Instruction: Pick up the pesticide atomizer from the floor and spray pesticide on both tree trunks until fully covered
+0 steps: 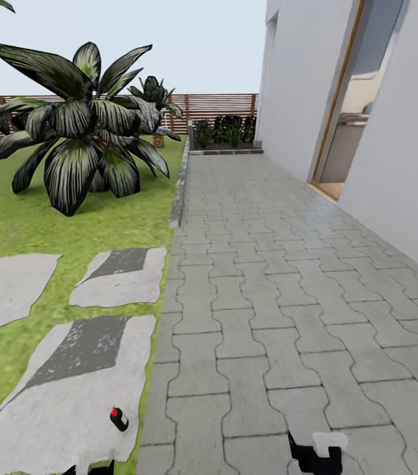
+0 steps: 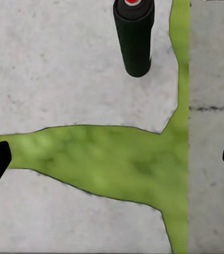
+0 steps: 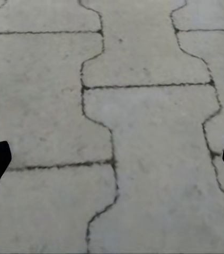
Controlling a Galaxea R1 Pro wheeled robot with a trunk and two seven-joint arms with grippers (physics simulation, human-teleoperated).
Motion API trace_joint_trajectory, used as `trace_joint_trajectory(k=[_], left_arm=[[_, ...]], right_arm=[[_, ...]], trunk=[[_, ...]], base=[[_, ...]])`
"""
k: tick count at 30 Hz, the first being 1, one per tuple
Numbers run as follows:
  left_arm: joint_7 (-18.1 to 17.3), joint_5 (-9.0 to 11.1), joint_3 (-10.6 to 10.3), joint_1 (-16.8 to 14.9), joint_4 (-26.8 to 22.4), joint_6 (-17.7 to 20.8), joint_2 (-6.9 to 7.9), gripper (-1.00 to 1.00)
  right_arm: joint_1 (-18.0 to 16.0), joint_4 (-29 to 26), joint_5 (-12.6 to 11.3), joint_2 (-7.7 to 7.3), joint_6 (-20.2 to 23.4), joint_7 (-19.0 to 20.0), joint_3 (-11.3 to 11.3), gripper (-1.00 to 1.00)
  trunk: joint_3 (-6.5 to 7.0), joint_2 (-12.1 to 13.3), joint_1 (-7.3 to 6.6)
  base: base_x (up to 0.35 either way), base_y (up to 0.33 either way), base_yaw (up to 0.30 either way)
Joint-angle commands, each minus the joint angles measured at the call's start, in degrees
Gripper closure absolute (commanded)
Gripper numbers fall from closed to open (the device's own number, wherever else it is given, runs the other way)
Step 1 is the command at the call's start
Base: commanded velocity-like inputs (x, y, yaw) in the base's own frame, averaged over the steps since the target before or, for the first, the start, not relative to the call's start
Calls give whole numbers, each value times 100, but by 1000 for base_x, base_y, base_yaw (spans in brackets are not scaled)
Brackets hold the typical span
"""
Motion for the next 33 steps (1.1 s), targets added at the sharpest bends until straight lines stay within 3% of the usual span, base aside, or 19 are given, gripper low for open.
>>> trace_joint_trajectory(k=[1, 12, 18, 22, 24, 33], left_arm=[[0, 1, 0, 0, 1, 0, 0, -100], [0, 1, 0, 0, -4, 0, 0, -100], [0, -8, 1, -7, -90, 5, 6, -100], [-9, -44, -19, -200, -209, 32, 13, -100], [-25, -54, -34, -524, -370, 65, 11, -100], [-74, -51, -38, -1138, -468, 84, -42, -100]], right_arm=[[0, 0, 2, 0, 0, 0, 0, -100], [0, 0, -2, 0, 0, 0, 0, -100], [0, -24, -1, 4, 2, -1, -4, -100], [0, -717, 9, -12, 57, 0, -7, -100], [-5, -1316, 12, -10, 212, -5, -12, -100], [-95, -2759, 6, -9, 1326, -8, -14, -100]], trunk=[[0, 0, 0], [0, 0, 0], [0, 0, 0], [0, 0, 0], [0, 0, 0], [0, 0, 0]], base=[[156, -98, 278], [211, -146, 278], [16, -9, 36], [1, -1, 3], [0, 0, 0], [0, 0, 0]])
